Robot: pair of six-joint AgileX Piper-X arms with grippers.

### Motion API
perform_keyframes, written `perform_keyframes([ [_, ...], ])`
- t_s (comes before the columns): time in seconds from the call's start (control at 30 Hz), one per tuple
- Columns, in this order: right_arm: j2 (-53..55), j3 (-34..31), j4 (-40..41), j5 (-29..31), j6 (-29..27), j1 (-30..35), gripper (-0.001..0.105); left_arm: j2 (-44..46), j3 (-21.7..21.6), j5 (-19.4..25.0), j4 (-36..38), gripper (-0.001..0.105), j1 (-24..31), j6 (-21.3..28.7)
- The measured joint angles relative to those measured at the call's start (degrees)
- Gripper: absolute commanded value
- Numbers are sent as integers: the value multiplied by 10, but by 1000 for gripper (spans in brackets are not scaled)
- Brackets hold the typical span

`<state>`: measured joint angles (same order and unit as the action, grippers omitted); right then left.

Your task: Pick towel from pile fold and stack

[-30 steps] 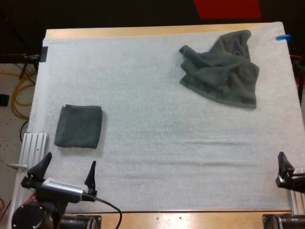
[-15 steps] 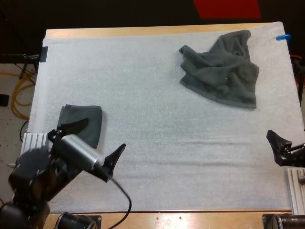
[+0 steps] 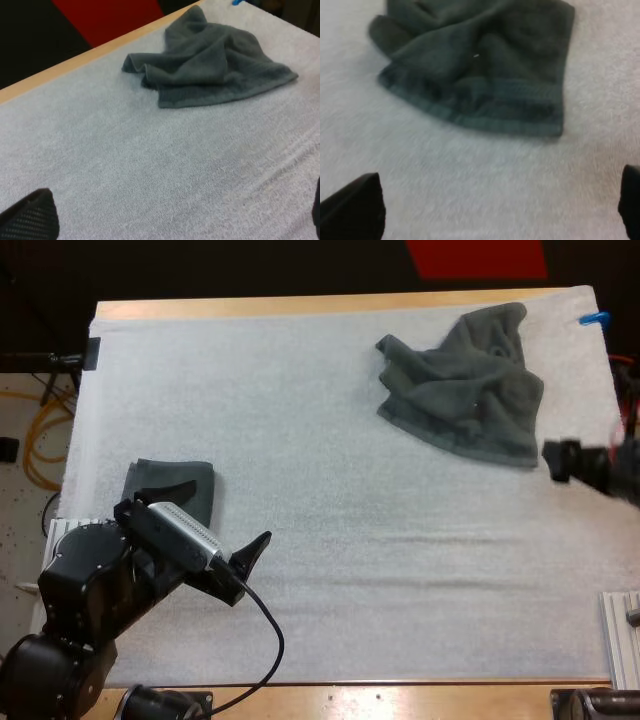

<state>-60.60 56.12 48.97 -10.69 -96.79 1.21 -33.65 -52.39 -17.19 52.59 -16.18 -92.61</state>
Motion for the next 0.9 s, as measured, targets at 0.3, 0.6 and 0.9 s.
perform_keyframes([
  [0.3,-215,0,-107,1,61,0,92,0,0,-1,0,105,0,0],
  [0.6,-361,1,-188,-15,138,0,92,0,0,-3,0,105,0,0],
  [0.9,-402,9,-240,-22,236,0,61,0,0,-3,0,105,0,0],
])
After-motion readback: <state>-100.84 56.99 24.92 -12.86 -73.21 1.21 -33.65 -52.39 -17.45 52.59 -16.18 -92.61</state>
